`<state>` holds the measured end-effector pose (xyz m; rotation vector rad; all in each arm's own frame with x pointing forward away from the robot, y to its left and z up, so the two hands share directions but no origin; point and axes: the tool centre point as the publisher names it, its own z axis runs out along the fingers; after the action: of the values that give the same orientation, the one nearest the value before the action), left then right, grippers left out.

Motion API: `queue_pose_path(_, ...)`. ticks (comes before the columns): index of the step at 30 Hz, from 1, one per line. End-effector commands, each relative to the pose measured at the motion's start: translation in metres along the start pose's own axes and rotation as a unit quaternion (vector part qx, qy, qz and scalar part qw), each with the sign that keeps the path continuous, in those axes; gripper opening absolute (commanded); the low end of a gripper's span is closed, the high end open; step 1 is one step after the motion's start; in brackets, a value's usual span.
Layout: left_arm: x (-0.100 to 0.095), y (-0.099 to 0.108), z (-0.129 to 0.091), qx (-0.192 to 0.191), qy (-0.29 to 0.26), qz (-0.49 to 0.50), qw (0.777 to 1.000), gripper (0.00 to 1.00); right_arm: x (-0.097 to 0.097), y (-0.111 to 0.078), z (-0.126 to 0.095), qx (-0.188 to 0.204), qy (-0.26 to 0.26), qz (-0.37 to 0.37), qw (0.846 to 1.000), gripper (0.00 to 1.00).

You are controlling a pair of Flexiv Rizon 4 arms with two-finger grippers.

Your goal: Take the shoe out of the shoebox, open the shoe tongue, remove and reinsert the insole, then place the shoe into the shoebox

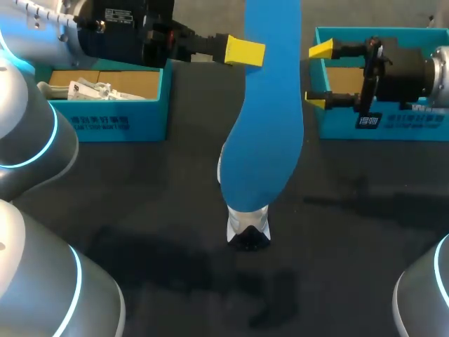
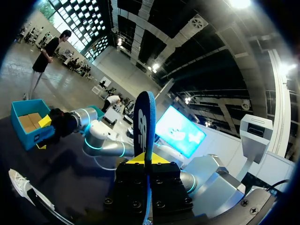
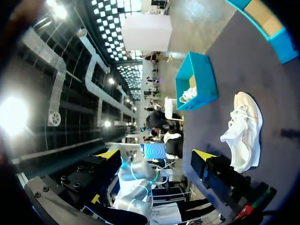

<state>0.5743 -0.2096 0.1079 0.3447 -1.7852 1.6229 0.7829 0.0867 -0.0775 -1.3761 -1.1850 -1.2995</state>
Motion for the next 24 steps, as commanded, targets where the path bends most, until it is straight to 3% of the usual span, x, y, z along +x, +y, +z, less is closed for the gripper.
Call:
queue_pose_path(1,-0.001,0.0,0.001,-0.001,0.0,0.0,1.0,0.0,-0.002,-0.001,0.003,-0.002,0.001,0.001,1.0,1.0)
queue_pose_path(12,-0.001,0.0,0.001,-0.001,0.0,0.0,1.0,0.0,-0.002,-0.001,0.003,-0.002,0.001,0.001,1.0,1.0)
queue_pose_path(18,-0.016,0.001,0.0,-0.067,-0.018,0.161,0.984,0.0,-0.002,-0.001,0.003,-0.002,0.001,0.001,1.0,1.0)
queue_pose_path(24,-0.03,0.003,-0.001,-0.069,-0.013,0.256,0.964,0.0,-0.002,-0.001,0.003,-0.002,0.001,0.001,1.0,1.0)
